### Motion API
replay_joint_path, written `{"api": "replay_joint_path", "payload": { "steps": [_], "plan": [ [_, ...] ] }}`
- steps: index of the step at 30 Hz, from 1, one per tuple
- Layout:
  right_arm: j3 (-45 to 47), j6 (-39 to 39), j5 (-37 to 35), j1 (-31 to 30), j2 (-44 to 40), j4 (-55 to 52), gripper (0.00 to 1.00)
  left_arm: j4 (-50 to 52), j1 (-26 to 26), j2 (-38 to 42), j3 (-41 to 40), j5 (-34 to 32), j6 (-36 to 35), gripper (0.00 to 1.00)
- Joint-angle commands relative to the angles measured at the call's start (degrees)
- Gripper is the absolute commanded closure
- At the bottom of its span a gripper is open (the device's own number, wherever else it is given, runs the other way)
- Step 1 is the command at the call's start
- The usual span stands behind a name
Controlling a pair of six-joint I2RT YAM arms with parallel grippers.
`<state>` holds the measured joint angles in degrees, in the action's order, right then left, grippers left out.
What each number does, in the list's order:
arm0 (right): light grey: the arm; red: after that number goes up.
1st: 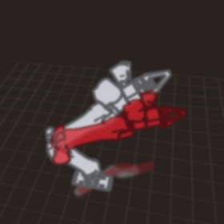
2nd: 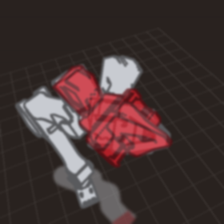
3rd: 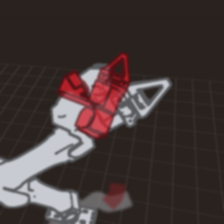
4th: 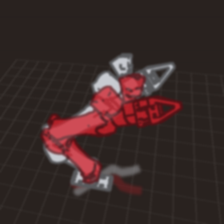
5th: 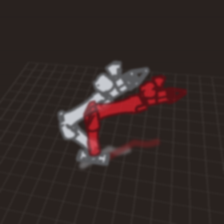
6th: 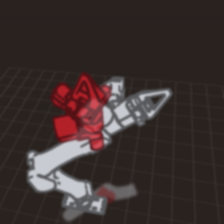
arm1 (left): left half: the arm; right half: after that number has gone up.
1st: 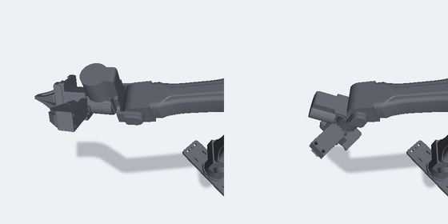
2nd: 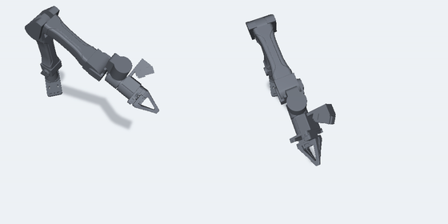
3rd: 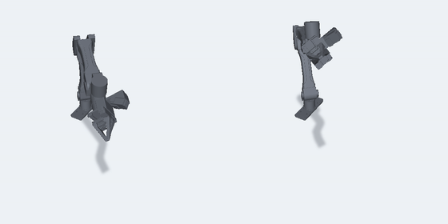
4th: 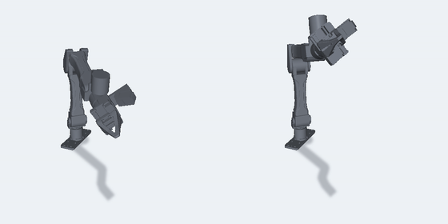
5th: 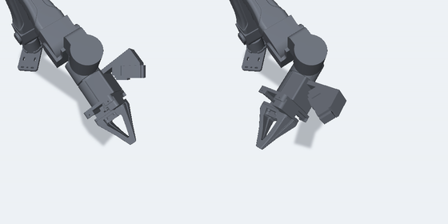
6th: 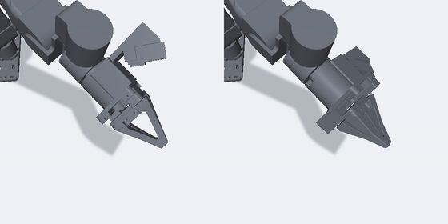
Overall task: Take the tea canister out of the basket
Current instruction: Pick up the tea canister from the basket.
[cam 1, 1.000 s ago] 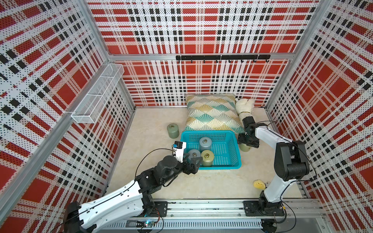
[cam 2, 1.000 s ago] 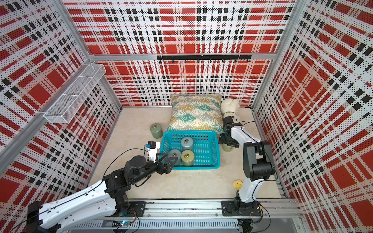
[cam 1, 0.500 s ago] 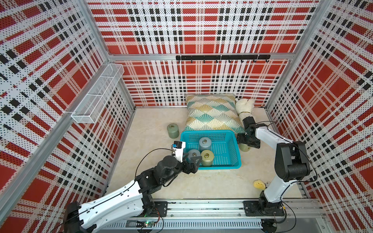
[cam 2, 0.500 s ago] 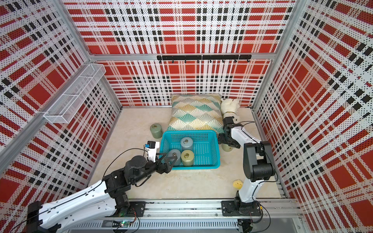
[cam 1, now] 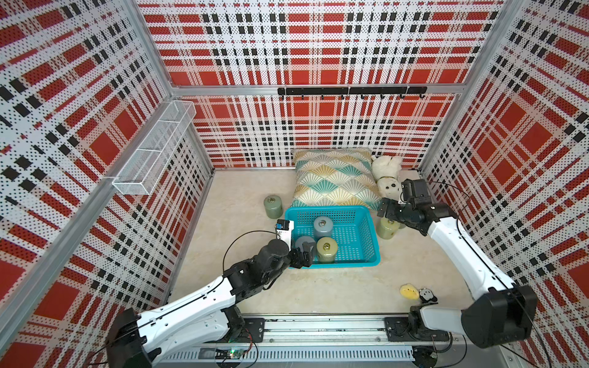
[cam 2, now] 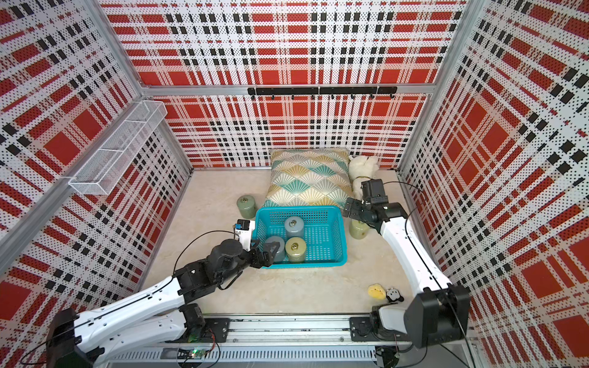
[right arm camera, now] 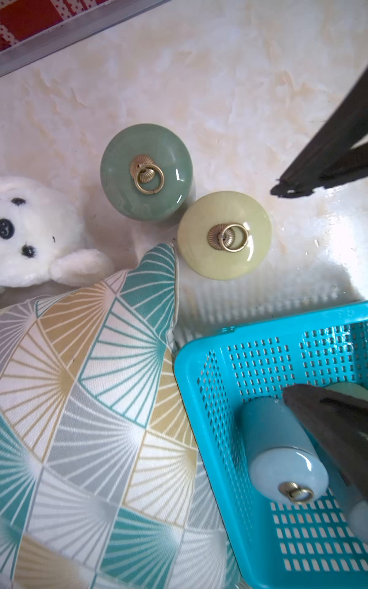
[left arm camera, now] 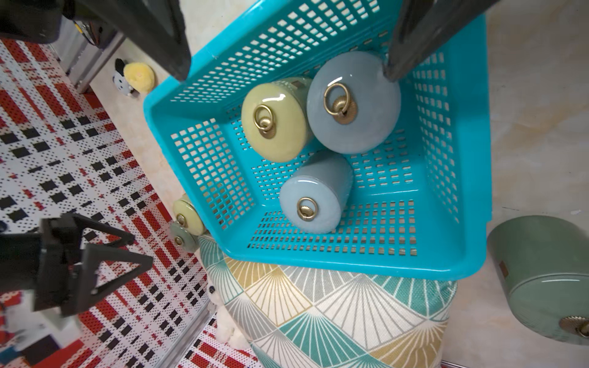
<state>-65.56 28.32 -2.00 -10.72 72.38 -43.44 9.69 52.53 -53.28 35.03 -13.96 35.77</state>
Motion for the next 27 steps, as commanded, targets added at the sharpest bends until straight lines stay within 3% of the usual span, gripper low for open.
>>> {"api": "replay_joint_path", "payload": {
  "steps": [1, 8, 15, 20, 27],
  "plan": [
    [2.4, -0.6, 3.1, -3.6, -3.1, 1.4, 0.00, 0.9, -1.2, -2.7, 3.6, 0.2, -0.6, 0.02],
    [8.2, -2.1, 8.3, -11.2, -8.9, 6.3, 0.00, 6.3, -1.3, -11.8, 9.8, 0.7, -2.5, 0.11],
    [12.4, -1.9, 11.9, -17.5, -13.8, 9.9, 0.00, 15.8, 0.6, -21.4, 16.2, -3.2, -5.0, 0.14],
    [13.2, -1.2, 11.3, -21.4, -14.6, 11.4, 0.00, 19.9, 0.0, -22.5, 16.3, -4.7, -4.7, 0.15],
    [13.7, -0.9, 11.2, -22.3, -14.3, 12.3, 0.00, 20.5, -2.3, -23.2, 15.3, -1.4, -6.2, 0.16]
  ]
}}
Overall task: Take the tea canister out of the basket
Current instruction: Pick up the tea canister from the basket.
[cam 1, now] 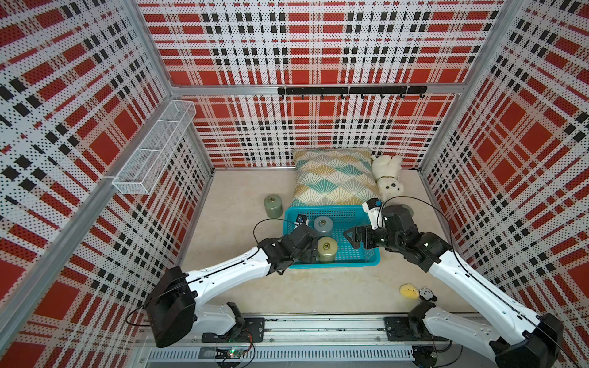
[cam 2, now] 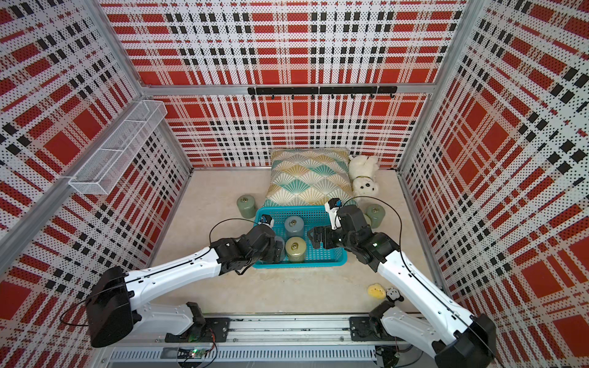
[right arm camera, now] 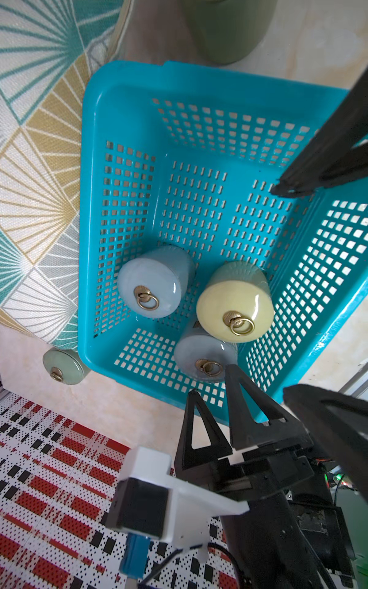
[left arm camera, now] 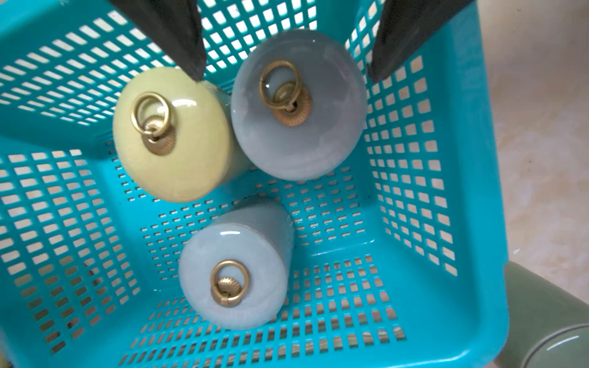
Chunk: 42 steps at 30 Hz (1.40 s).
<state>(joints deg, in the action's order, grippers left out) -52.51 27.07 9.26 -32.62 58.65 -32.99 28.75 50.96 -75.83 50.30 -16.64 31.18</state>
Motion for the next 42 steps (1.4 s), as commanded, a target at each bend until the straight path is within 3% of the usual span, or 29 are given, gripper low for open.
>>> {"api": "replay_joint_path", "payload": {
  "steps": [1, 10, 28, 34, 35, 42],
  "plan": [
    [0.7, 0.3, 0.0, -0.4, -0.6, 1.8, 0.00, 1.5, -0.8, -1.0, 0.1, 1.8, -2.0, 0.16],
    [1.8, 0.2, 1.6, -0.4, -1.3, 2.8, 0.00, 3.4, -2.3, -6.1, 2.2, 5.1, -4.9, 0.15],
    [4.4, 0.7, 4.6, -0.5, -3.2, 5.8, 0.00, 6.3, -6.5, -18.5, 8.9, 5.3, -9.2, 0.07],
    [5.0, 0.6, 4.6, -0.5, -3.6, 5.9, 0.00, 6.0, -8.4, -20.8, 10.5, 4.8, -9.8, 0.06],
    [4.9, 0.5, 4.6, -0.6, -3.6, 5.9, 0.00, 6.1, -8.7, -21.3, 10.6, 4.7, -9.8, 0.01],
    [4.0, -0.4, 4.0, -0.5, -3.2, 5.2, 0.00, 7.2, -8.9, -23.0, 10.9, 4.8, -11.7, 0.01]
  ]
}}
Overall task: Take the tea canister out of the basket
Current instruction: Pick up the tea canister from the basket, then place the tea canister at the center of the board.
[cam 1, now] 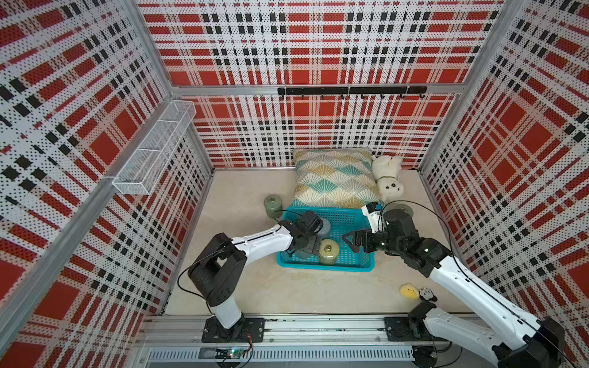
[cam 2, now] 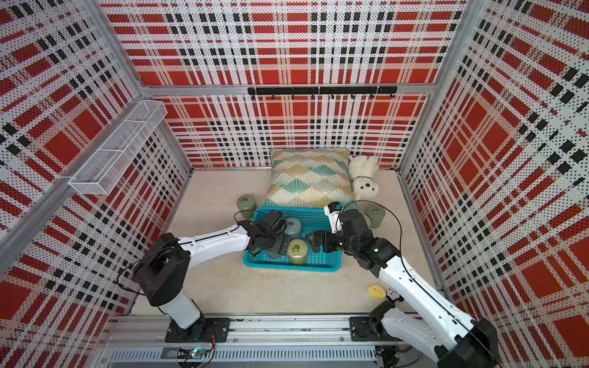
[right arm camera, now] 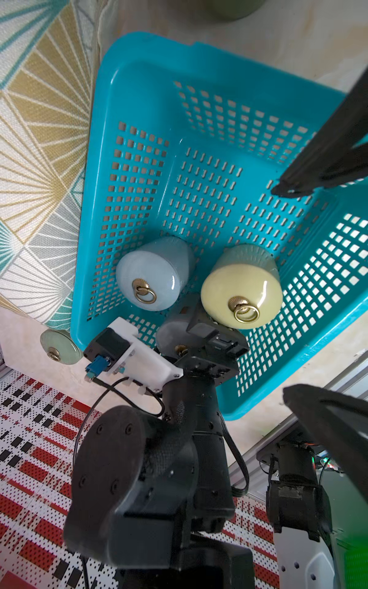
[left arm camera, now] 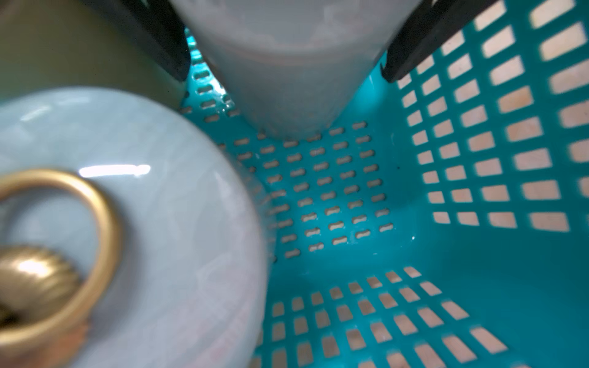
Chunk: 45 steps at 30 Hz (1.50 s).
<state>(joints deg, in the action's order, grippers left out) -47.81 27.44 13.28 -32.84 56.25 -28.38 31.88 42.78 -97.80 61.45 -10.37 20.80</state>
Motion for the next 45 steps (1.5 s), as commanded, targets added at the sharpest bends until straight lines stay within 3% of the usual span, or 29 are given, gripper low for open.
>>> {"api": "replay_joint_path", "payload": {
  "steps": [1, 4, 7, 9, 10, 23, 31, 35, 39, 45],
  "plan": [
    [-0.8, -0.8, 0.0, -0.3, -0.8, 0.7, 0.00, 4.2, -0.6, -0.9, -0.3, -1.5, -1.2, 0.01],
    [-0.6, -1.0, -0.3, -0.3, -0.6, 1.1, 0.00, 4.3, -0.5, 0.0, -0.1, -1.3, -0.7, 0.06],
    [-0.5, -1.0, -0.3, -0.3, 0.0, 1.5, 0.00, 4.9, -0.1, 0.5, 0.7, -0.9, -0.2, 0.25],
    [-0.3, -0.8, -0.3, -0.3, 0.2, 1.7, 0.00, 5.4, 0.4, 1.1, 1.5, -1.0, 0.0, 0.43],
    [-0.1, -0.8, -0.4, -0.3, 0.2, 1.8, 0.00, 5.8, 0.7, 1.4, 2.0, -1.0, 0.0, 0.45],
    [2.3, 0.8, 2.0, -0.8, 0.7, 6.1, 0.00, 11.5, -0.8, 6.0, 11.4, -0.8, 1.8, 0.44],
    [1.3, 1.4, -1.5, -7.6, 4.2, 9.1, 0.00, 16.3, -6.6, 8.5, 18.7, -1.0, 0.9, 0.45],
    [0.0, 1.4, -3.1, -11.1, 7.3, 11.2, 0.00, 17.6, -11.7, 10.3, 20.4, -1.2, 0.6, 0.45],
    [-1.1, 1.6, -3.0, -13.2, 9.9, 13.4, 0.00, 17.6, -19.8, 12.7, 20.1, 2.3, -1.5, 0.46],
    [-2.7, 1.4, -3.1, -15.0, 11.9, 14.7, 0.00, 16.3, -31.3, 14.5, 19.0, 2.4, -2.4, 0.48]
  ]
}}
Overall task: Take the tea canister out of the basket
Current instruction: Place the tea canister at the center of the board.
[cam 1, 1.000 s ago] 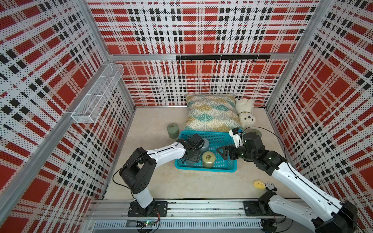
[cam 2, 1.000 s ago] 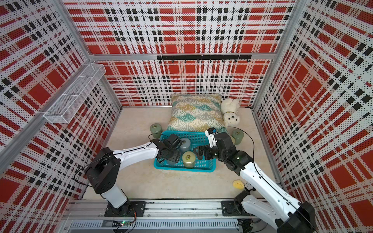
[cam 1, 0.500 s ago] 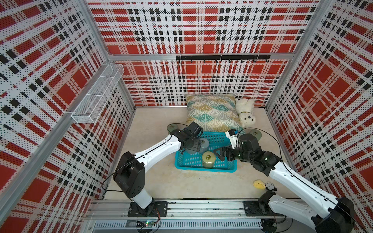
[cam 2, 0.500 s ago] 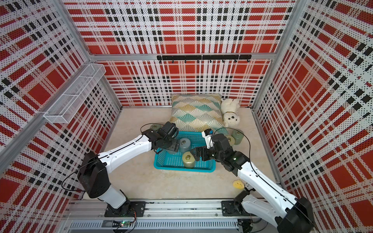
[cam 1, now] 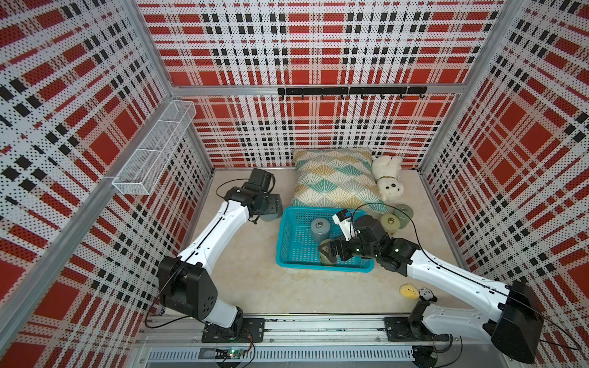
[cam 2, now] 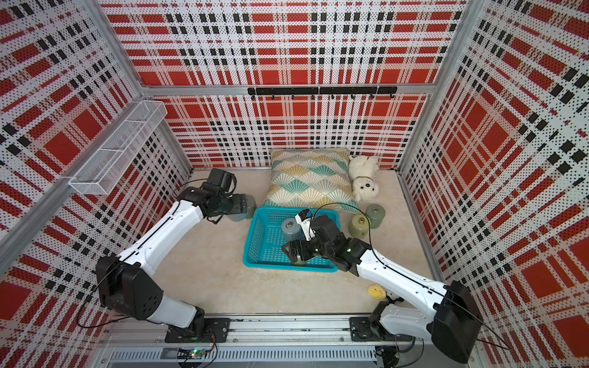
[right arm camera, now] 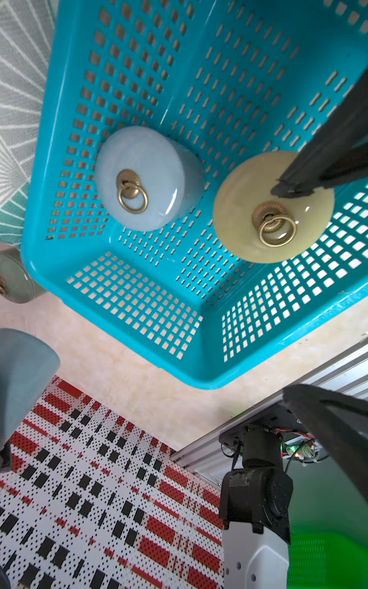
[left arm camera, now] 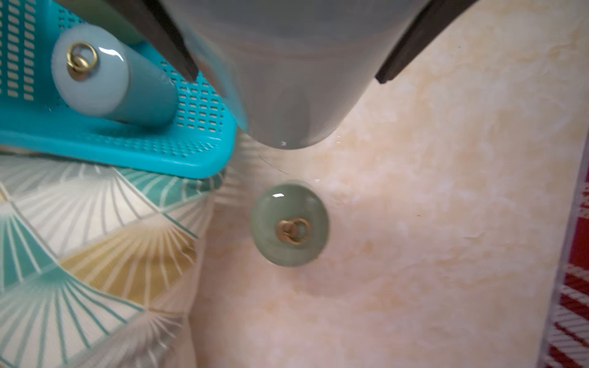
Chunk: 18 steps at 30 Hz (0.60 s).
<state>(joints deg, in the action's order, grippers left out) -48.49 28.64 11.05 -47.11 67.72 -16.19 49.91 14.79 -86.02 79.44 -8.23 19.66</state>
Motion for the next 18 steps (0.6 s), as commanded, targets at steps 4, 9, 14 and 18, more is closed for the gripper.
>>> {"api": "replay_joint_path", "payload": {
  "steps": [4, 9, 14, 18],
  "plan": [
    [-2.9, 0.2, -1.1, -1.2, 0.7, 2.9, 0.00, -4.2, -6.0, 1.3, -0.1, -2.8, -1.0, 0.47],
    [-4.3, -0.1, -2.0, -1.9, 0.9, 2.9, 0.00, -7.6, -9.8, -2.4, -1.7, -2.5, -0.3, 0.47],
    [-4.6, -0.6, -2.5, -2.3, 0.9, 4.3, 0.00, -10.0, -11.2, -6.0, -1.5, -3.5, 0.0, 0.47],
    [-4.1, -0.7, -2.1, -2.4, 1.8, 5.8, 0.00, -11.8, -11.7, -9.9, -0.6, -3.1, 0.3, 0.47]
  ]
}}
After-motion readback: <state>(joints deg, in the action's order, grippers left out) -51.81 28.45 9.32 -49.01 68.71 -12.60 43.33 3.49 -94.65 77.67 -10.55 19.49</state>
